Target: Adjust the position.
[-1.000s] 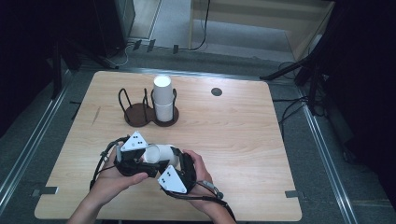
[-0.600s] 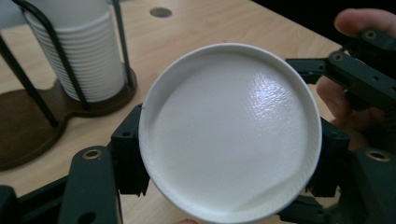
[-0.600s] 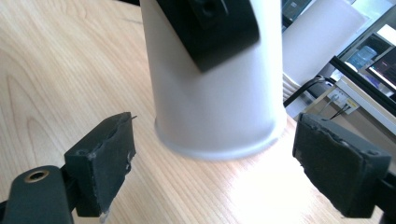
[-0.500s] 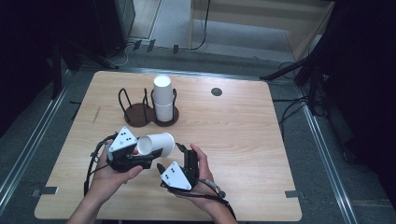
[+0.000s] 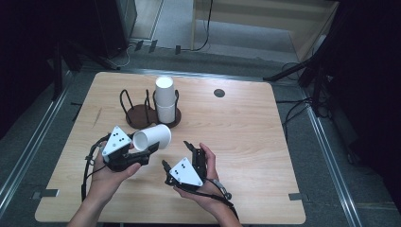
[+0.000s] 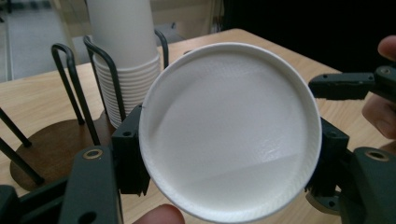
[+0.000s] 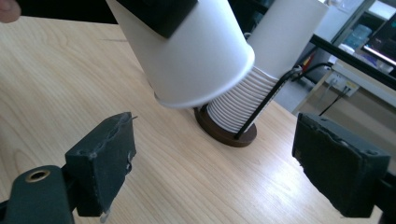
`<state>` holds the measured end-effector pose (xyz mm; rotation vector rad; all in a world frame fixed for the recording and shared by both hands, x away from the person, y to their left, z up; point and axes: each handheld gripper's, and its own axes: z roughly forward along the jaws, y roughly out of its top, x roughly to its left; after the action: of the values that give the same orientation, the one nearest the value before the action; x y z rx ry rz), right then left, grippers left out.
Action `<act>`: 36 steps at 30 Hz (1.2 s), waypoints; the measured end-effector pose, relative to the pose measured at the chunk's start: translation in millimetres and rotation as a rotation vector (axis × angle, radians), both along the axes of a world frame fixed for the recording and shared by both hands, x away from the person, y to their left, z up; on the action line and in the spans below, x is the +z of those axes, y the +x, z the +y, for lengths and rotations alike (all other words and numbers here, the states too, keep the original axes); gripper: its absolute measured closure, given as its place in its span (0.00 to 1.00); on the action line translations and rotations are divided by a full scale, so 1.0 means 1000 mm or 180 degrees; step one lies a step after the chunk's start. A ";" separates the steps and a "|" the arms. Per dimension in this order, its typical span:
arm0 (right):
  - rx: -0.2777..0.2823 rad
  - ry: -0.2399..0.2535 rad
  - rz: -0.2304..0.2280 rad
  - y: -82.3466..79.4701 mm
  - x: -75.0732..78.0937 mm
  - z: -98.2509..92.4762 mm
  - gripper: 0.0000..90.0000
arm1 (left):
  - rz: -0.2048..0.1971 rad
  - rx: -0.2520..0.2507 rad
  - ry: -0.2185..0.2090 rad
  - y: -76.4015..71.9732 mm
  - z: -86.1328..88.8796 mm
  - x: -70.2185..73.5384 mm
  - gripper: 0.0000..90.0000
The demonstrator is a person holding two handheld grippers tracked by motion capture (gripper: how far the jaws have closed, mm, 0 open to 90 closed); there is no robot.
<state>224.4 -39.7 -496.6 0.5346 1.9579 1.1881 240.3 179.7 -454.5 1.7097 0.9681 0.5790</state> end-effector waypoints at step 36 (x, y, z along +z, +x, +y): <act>-0.0348 0.1892 0.1229 0.012 0.026 -0.023 0.14 | -0.0621 0.0003 -0.0607 0.005 -0.013 -0.031 0.36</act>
<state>236.6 -62.4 -470.8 1.2374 1.8248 1.6964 245.0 167.1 -485.4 1.4551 0.8563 0.6214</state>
